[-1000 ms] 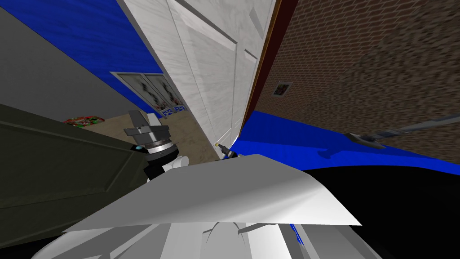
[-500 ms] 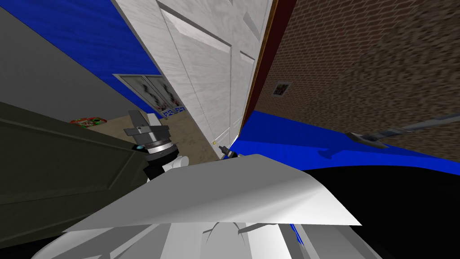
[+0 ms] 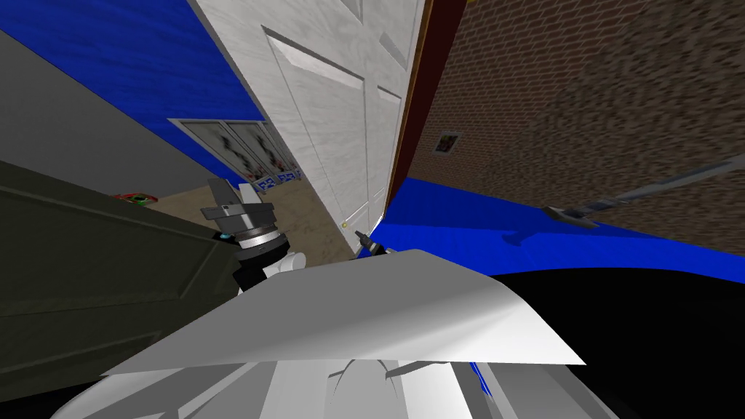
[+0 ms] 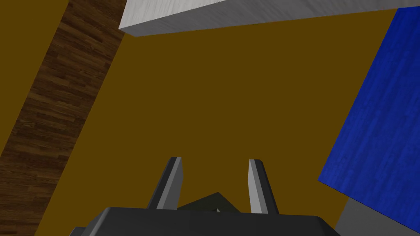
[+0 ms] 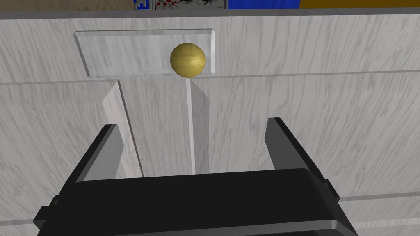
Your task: Push the door open
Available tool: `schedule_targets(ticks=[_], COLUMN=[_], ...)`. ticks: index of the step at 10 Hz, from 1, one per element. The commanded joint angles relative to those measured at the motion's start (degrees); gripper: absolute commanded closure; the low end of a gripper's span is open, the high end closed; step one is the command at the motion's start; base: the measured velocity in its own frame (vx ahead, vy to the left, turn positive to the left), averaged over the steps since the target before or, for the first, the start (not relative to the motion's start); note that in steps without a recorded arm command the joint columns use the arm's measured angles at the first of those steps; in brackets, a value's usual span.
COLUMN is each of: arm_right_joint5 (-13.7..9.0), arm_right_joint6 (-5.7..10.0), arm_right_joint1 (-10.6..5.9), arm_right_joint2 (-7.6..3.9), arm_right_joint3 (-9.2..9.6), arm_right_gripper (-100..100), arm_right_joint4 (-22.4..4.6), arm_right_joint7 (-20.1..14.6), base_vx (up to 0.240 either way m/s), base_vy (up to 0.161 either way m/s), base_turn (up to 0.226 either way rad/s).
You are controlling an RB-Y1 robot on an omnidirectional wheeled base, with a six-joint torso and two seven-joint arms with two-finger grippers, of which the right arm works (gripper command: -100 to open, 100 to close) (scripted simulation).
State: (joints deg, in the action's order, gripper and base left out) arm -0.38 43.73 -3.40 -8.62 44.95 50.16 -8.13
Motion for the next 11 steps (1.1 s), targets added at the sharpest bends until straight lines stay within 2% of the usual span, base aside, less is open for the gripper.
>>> schedule_targets(ticks=[1, 7, 8, 9, 11], arm_right_joint5=[0.0, 0.0, 0.0, 0.0, 0.0], arm_right_joint6=[0.02, 0.10, 0.09, 0.09, 0.09], arm_right_joint1=[-0.11, -0.46, -0.44, -0.44, -0.44], arm_right_joint2=[0.39, 1.68, 1.55, 1.55, 1.55], arm_right_joint3=[-0.32, -1.40, -1.29, -1.29, -1.29], arm_right_gripper=[-100, -100, -100, 100, 100], arm_right_joint4=[-0.4, -1.7, -1.6, -1.6, -1.6], arm_right_joint7=[0.2, 0.8, 0.7, 0.7, 0.7], base_vx=[0.083, 0.155, 0.057, -0.006, -0.023], base_vy=[0.068, 0.147, 0.060, -0.008, -0.024], base_turn=[0.049, 0.031, 0.004, -0.008, 0.002])
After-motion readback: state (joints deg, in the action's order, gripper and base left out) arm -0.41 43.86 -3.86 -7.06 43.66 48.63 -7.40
